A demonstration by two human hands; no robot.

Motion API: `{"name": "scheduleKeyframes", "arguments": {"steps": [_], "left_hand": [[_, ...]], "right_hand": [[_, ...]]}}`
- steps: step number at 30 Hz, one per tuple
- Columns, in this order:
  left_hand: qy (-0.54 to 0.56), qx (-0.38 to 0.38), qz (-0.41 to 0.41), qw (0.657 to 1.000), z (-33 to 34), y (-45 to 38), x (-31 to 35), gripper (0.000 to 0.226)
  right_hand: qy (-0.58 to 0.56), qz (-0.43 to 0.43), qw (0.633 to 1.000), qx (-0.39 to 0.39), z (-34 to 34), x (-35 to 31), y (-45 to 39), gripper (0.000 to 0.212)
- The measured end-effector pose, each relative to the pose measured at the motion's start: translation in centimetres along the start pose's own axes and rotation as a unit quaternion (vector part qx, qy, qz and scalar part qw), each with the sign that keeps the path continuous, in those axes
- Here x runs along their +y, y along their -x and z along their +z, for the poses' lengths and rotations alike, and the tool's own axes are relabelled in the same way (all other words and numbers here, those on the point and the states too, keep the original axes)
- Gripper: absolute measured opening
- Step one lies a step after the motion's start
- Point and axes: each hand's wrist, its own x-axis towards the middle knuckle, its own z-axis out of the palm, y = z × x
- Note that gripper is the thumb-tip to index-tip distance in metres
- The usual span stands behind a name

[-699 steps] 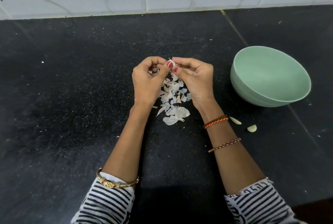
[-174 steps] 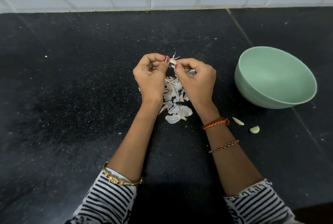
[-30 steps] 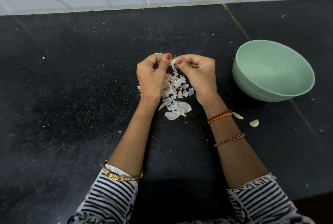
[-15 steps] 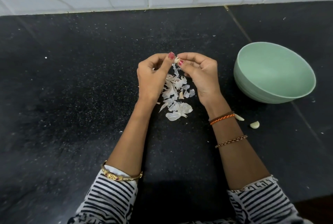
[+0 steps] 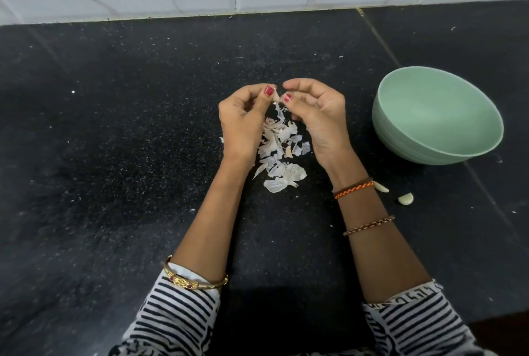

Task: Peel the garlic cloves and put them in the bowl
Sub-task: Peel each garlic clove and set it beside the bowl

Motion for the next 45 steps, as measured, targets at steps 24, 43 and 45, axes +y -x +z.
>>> {"name": "scheduleKeyframes", "arguments": {"steps": [24,43,45], "left_hand": [[0.028,0.028,0.036,0.999,0.1,0.2,0.1,0.018],[-0.048,-0.037,0.046,0.997,-0.4,0.2,0.2,0.005],[-0.055,-0.034,0.056,0.996,-0.4,0.2,0.0,0.007]], "right_hand": [[-0.009,0.031,0.999,0.010,0.9,0.3,0.0,0.020],[0.006,0.010,0.998,0.064,-0.1,0.4,-0.1,0.005],[0.011,0.002,0.999,0.053,0.0,0.4,-0.1,0.004]]}}
